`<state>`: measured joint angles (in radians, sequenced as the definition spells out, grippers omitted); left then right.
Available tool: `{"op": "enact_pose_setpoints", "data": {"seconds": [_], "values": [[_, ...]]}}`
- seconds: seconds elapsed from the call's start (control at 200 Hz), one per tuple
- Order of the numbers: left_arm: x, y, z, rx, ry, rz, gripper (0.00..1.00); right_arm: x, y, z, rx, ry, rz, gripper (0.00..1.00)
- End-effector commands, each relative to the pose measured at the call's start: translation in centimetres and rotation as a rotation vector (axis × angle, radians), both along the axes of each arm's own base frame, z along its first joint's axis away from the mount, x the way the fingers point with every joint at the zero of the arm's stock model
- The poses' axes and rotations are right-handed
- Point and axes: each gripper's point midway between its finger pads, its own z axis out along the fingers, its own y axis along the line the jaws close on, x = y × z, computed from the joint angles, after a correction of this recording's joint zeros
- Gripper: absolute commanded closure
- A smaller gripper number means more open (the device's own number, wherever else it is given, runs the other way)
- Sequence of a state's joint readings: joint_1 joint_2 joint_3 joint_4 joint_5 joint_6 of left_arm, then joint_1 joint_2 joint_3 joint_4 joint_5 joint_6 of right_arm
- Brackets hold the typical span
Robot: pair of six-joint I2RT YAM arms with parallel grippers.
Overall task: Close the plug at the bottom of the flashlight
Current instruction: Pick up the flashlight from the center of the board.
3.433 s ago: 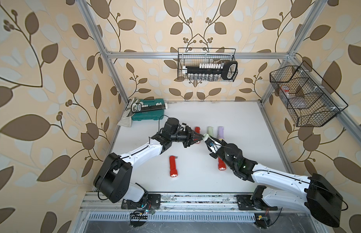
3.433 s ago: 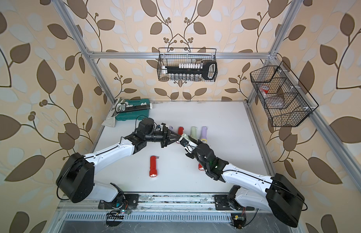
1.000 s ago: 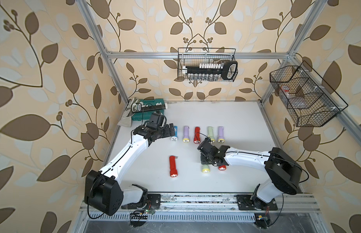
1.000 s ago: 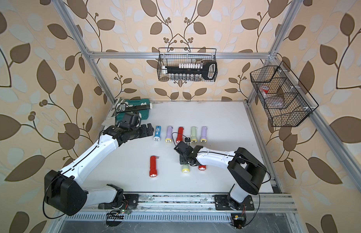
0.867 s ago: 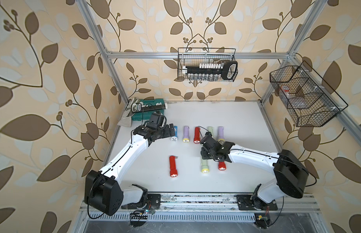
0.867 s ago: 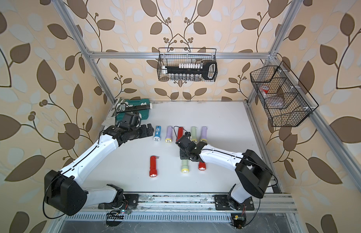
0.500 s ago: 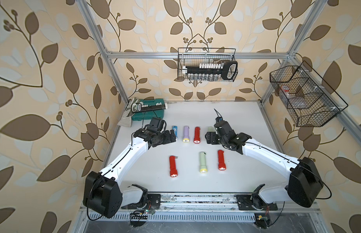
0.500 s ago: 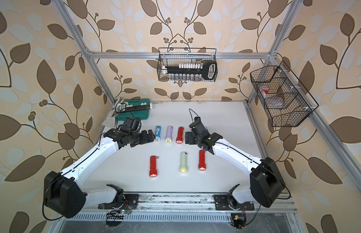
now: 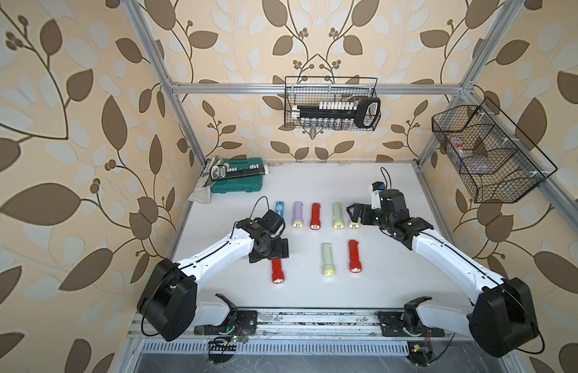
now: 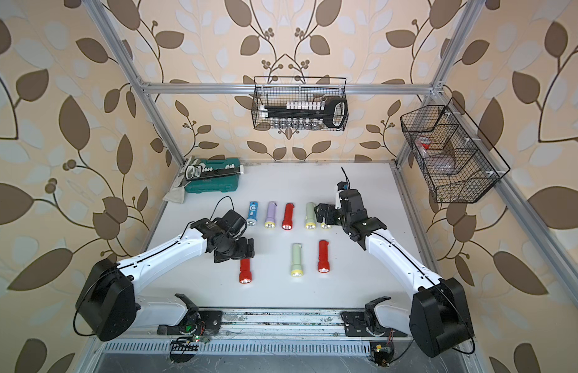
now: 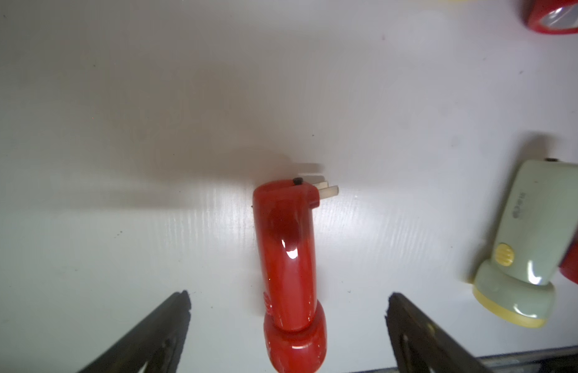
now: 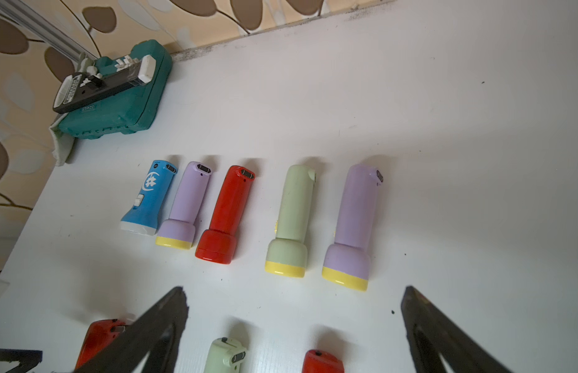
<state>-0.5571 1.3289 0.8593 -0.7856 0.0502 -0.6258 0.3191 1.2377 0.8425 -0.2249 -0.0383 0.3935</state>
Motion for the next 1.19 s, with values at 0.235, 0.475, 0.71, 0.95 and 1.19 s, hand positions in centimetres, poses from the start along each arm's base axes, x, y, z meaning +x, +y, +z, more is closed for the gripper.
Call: {"op": "enact_pose_setpoints", "data": {"seconds": [0.235,0.475,0.71,0.95,1.19], "values": [[0.9,-0.6,-2.1,0.106,0.021,-0.007,0.16,0.2,1.7,-2.0,0.06,0.059,0.078,0.02],[1.1,-0.7,-3.1,0.167,0.026,-0.036,0.29,0.3,1.8,-3.0,0.073,0.101,0.079,0.02],[1.3,-0.6,-4.1,0.212,0.033,-0.052,0.44,0.3,1.4,-3.2,0.065,0.102,0.07,0.02],[0.3,-0.5,-5.5,0.223,0.073,-0.049,0.55,0.4,1.0,-3.1,0.049,0.101,0.054,0.02],[0.8,-0.3,-4.4,0.241,0.045,-0.051,0.76,0.4,0.9,-2.4,0.054,0.08,0.051,0.02]]}}
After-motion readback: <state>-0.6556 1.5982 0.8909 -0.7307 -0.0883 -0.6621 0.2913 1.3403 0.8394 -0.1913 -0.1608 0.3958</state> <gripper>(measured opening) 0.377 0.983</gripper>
